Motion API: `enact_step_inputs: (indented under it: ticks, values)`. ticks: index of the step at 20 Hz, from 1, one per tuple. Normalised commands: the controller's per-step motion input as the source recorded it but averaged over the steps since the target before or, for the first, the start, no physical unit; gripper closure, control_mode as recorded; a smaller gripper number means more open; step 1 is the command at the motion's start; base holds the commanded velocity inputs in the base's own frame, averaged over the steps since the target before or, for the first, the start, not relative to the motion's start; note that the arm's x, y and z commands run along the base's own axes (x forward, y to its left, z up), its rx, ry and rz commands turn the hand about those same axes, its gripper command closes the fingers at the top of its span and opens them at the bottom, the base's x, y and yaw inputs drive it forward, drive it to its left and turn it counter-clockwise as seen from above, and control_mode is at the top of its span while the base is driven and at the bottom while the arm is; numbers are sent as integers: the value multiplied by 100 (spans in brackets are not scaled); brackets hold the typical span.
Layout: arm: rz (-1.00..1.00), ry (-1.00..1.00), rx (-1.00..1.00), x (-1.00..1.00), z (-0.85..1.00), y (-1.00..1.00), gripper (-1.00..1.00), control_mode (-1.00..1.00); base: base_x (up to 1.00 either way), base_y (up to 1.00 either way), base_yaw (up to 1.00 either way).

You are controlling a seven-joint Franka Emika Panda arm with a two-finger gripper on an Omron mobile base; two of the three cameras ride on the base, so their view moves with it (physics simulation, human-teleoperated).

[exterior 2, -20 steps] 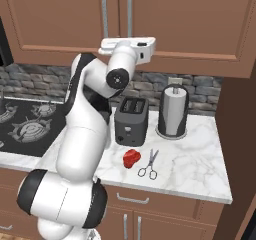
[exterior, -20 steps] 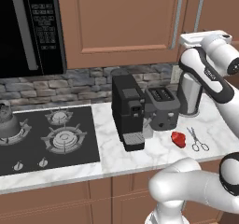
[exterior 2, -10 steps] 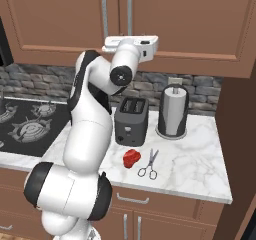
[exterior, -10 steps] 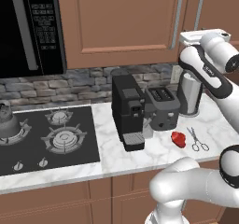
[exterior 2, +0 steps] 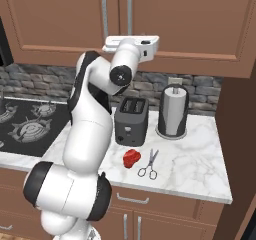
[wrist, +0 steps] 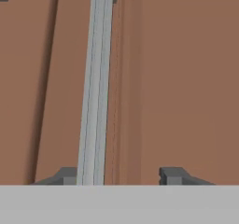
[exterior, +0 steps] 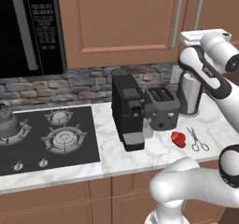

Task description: Pick the pan from the cabinet and place it on the stove. Then turn on the stove burner for the pan.

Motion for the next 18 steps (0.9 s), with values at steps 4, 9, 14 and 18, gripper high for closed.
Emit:
enact_step_inputs:
  ticks: [4,9,14,18]
  values:
    - [0,1,-6,10,-15,36,100,-100,0,0,0]
    - [0,7,-11,4,-17,35,100,-100,0,0,0]
    - [1,6,-8,0,-17,16,100,-100,0,0,0]
    - [6,6,-3,0,-5,11,100,-100,0,0,0]
